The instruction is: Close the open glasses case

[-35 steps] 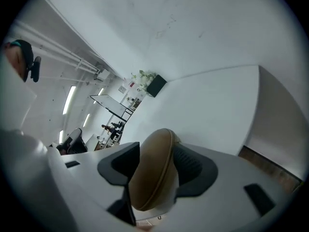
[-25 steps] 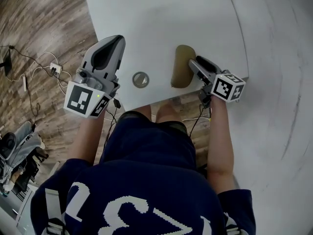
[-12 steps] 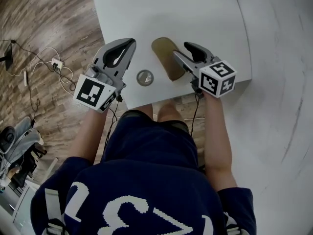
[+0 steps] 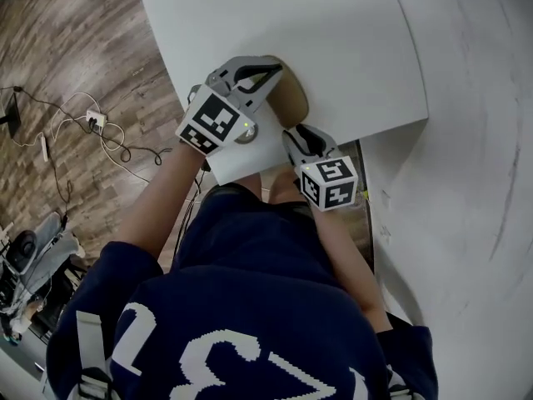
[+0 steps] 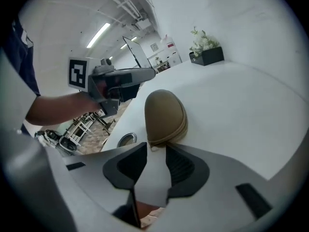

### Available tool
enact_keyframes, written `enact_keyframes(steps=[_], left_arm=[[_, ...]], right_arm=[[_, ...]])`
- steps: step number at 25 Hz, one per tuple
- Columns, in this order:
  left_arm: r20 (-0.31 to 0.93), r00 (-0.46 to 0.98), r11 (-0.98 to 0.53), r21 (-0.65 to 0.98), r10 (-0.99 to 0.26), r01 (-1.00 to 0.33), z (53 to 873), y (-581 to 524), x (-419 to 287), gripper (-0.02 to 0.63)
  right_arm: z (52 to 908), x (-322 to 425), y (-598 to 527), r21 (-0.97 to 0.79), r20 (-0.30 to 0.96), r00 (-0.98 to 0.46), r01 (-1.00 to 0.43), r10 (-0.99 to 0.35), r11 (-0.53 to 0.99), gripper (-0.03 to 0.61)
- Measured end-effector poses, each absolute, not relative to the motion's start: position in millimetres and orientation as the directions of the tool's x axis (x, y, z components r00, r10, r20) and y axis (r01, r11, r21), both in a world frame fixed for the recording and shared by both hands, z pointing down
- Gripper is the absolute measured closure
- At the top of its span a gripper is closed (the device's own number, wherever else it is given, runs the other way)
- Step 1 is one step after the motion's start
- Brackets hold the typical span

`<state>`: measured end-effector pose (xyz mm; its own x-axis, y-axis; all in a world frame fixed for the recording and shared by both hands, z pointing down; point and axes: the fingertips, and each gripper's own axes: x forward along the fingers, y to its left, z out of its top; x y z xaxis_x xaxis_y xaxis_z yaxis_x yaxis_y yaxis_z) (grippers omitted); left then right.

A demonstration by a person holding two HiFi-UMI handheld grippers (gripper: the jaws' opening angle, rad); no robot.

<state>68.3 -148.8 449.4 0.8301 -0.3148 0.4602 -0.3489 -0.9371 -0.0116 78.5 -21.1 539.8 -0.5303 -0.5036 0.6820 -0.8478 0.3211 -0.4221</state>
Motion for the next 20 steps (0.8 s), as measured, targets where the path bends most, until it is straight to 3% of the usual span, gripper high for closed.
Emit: enact_keyframes(steps=[3,6,8,12,18,20], left_arm=[[0.528,0.796,-0.951,-0.081,-0.295,-0.299,468.6,-130.8,80.2,0.601],[0.52,0.785,-0.938,-0.109,-0.336,-0.329,479.7,-122.1,78.0,0.601],[0.492,0.789,-0.924,-0.098,-0.367,-0.369,479.7,-123.1,76.1,0.601],[0.504,0.781,-0.926,-0.122,-0.369,-0.358,478.6,-123.9,78.9,0.601],[0.501,0.774,-0.917,-0.125,-0.388,-0.379,479.7,-123.4,80.3,0.601],[0.489,0.776,-0.913,-0.124,-0.397,-0.389,480.4,-123.0,80.1,0.601]], right_arm=[[541.2,78.9,-24.5,-0.326,0.704,-0.464,-0.884,-0.538,0.335,0.451],[544.5,74.2,-26.7,-0.244,0.722,-0.411,-0.904,-0.557,0.351,0.379],[545.2,81.3,-31.5,-0.2,0.723,-0.376,-0.917,-0.579,0.346,0.428],[542.4,105.5,-37.5,-0.16,0.716,-0.31,-0.945,-0.625,0.285,0.408],[541.0,96.2,-34.9,-0.138,0.71,-0.327,-0.933,-0.624,0.332,0.495],[541.0,97.0,-31.8,-0.15,0.694,-0.349,-0.925,-0.629,0.348,0.55]])
